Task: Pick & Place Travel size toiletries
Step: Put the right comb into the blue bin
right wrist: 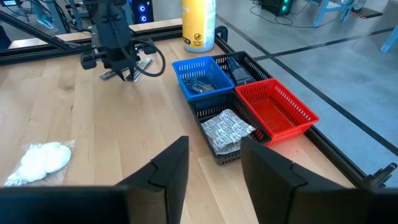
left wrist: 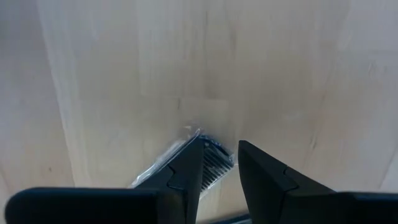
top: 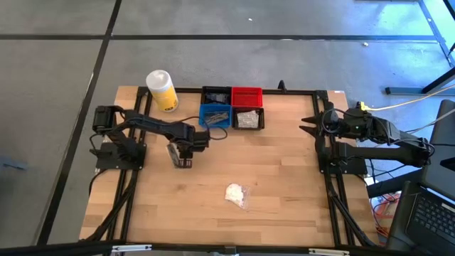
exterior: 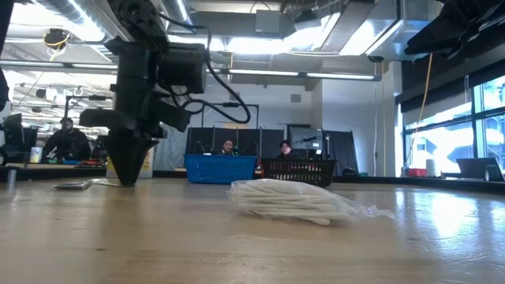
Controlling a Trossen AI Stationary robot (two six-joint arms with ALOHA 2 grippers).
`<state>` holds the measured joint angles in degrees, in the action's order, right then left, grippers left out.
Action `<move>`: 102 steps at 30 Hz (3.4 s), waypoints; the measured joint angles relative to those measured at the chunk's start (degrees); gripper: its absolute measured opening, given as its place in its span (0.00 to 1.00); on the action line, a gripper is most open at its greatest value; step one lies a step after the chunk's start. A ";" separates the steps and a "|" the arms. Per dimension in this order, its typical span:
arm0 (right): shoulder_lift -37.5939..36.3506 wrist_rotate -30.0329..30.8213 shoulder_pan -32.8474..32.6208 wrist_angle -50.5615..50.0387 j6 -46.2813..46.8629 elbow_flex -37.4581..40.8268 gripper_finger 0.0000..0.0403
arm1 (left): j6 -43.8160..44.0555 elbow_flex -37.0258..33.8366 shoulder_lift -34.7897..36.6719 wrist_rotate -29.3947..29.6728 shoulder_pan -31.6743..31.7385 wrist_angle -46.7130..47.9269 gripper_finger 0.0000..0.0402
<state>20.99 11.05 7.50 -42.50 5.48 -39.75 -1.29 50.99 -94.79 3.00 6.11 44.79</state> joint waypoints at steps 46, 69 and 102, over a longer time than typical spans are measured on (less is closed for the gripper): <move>-0.01 0.00 0.00 0.00 0.00 0.02 0.36 | 7.52 3.66 -6.07 4.03 1.44 -1.51 0.15; 0.00 0.02 0.01 -0.01 0.00 0.02 0.41 | 7.43 6.64 -2.71 9.25 -0.50 8.83 0.00; -0.02 0.00 0.01 0.00 -0.02 0.02 0.28 | 0.05 23.29 -2.16 16.50 10.73 12.29 0.01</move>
<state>20.97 11.05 7.51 -42.50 5.46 -39.73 -1.24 74.28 -96.95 19.50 16.83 57.09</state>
